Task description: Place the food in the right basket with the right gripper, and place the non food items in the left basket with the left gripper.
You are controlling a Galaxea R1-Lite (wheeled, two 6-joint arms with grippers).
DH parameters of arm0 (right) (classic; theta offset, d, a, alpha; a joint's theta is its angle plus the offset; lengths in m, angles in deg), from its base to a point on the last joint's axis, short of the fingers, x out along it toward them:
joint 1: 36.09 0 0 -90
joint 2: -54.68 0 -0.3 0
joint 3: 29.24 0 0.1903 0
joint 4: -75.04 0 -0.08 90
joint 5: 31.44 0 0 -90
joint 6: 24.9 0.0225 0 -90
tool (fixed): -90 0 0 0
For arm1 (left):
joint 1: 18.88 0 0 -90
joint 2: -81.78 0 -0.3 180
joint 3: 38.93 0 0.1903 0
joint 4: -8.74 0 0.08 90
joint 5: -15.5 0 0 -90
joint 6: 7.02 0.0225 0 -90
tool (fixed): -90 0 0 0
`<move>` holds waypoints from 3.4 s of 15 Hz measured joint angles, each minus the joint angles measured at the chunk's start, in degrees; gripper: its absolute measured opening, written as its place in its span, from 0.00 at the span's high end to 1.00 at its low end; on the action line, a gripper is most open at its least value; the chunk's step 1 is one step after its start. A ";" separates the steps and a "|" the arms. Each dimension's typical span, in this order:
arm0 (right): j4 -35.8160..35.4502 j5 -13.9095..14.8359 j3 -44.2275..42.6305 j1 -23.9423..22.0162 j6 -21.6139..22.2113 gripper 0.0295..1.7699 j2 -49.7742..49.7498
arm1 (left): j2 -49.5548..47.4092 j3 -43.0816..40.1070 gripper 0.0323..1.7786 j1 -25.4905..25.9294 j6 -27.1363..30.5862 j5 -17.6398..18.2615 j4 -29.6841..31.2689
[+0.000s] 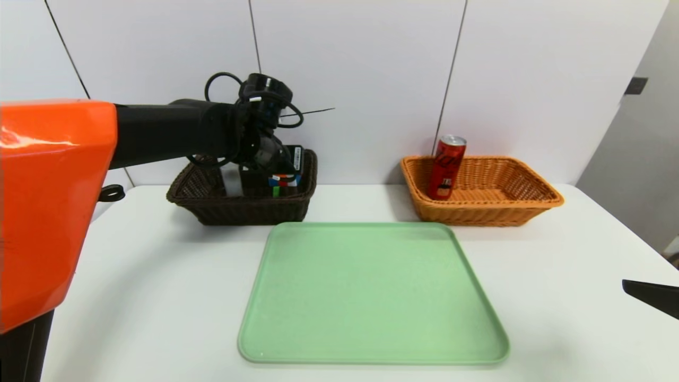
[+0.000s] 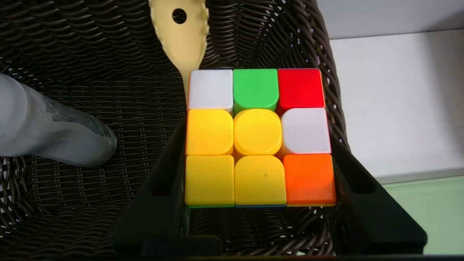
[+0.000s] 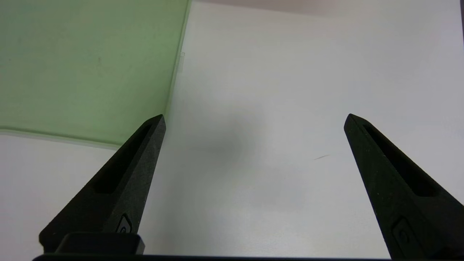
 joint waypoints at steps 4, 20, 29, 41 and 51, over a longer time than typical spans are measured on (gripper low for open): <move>0.05 0.00 0.05 0.00 0.00 0.04 -0.17 | 1.60 0.07 0.45 0.77 -0.07 -0.02 1.26; 0.16 0.06 0.09 -0.01 0.00 0.04 -0.57 | 3.75 0.11 0.15 2.08 -0.07 -0.68 2.32; -0.09 -0.78 -0.99 0.00 0.00 0.04 -0.79 | -18.41 -0.69 0.08 2.45 3.36 -0.11 -9.98; 8.68 -6.23 -8.22 2.67 0.33 0.04 3.36 | -67.91 -31.84 0.05 10.78 2.35 1.44 -25.42; 8.74 -5.02 4.88 -7.51 0.02 0.04 -19.68 | -95.34 -50.58 0.05 17.31 2.45 0.44 -30.05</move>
